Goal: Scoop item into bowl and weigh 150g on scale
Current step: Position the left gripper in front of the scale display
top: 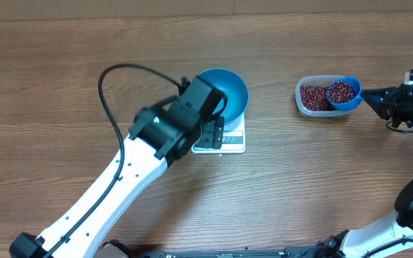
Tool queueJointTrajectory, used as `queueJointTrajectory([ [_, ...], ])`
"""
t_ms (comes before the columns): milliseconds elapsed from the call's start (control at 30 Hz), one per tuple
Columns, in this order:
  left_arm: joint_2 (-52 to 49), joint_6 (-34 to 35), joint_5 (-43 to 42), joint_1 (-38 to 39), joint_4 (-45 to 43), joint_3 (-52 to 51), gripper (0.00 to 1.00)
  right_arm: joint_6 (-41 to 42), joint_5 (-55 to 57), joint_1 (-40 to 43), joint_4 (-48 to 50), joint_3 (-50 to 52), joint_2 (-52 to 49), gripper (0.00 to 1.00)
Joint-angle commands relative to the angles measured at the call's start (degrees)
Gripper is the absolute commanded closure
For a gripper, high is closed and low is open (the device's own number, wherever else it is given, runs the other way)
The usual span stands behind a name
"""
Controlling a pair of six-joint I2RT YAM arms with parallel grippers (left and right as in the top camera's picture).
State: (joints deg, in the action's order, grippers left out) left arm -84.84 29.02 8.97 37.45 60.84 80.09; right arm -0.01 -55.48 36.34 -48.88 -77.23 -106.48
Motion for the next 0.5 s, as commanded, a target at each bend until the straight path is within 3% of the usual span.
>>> queueJointTrajectory([
  [0,-2.1,1.18,-2.1,-0.13,-6.73,-10.43,0.06,-0.39,-0.04,0.04,-0.44,0.24,-0.07,0.96],
  [167,-2.16,-2.45,-2.71,-0.15,-16.28,-17.14,0.06,-0.39,0.59,0.04,-0.85,0.26,-0.07,0.96],
  [467,-2.25,-2.36,-4.57,-0.15,-21.59,-18.71,0.06,-0.39,0.57,0.04,-0.85,0.24,-0.07,0.96],
])
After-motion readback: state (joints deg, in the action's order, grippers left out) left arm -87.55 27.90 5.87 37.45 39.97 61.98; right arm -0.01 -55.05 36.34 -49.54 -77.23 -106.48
